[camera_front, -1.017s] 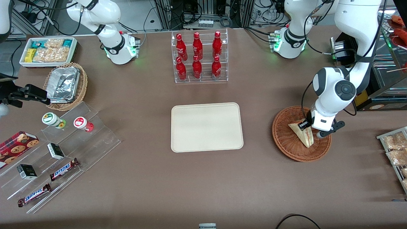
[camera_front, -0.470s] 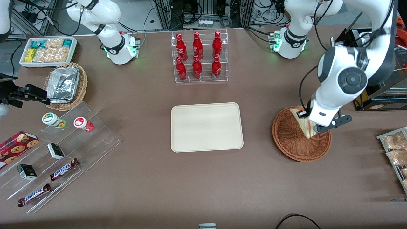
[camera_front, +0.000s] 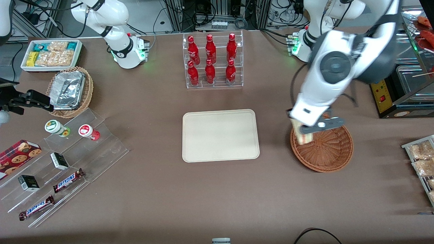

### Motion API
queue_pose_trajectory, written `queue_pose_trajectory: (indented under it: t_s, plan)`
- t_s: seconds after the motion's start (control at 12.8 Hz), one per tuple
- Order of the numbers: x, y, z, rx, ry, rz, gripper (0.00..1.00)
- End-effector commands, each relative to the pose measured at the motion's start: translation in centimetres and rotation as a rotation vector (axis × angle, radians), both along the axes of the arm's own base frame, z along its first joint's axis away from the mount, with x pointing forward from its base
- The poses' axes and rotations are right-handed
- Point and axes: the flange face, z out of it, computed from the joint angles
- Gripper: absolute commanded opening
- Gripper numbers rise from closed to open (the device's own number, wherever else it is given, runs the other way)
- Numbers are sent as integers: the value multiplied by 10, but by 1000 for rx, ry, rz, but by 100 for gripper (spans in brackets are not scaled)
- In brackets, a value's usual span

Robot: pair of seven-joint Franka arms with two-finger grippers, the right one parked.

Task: Place sandwich from basket to tray
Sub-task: 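Lift the sandwich and carry it over the cream tray, then lower the sandwich onto the tray and open the left gripper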

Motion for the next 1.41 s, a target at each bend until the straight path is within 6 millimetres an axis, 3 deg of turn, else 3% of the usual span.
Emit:
queue_pose_trajectory:
  t_s: [0.0,0.23,0.55,0.7,0.94,1.33]
  plan:
    - [1,-76,-23,6,11,-1,0]
    - [-14,-145,-52,6,5,-36,0]
    - [-28,-209,-105,-67,-12,-99,0]
    - [-52,-246,-138,-69,-29,-110,0]
    - [-65,-266,-179,-67,-32,-132,0]
    - [-82,-278,-222,-8,-39,-192,0]
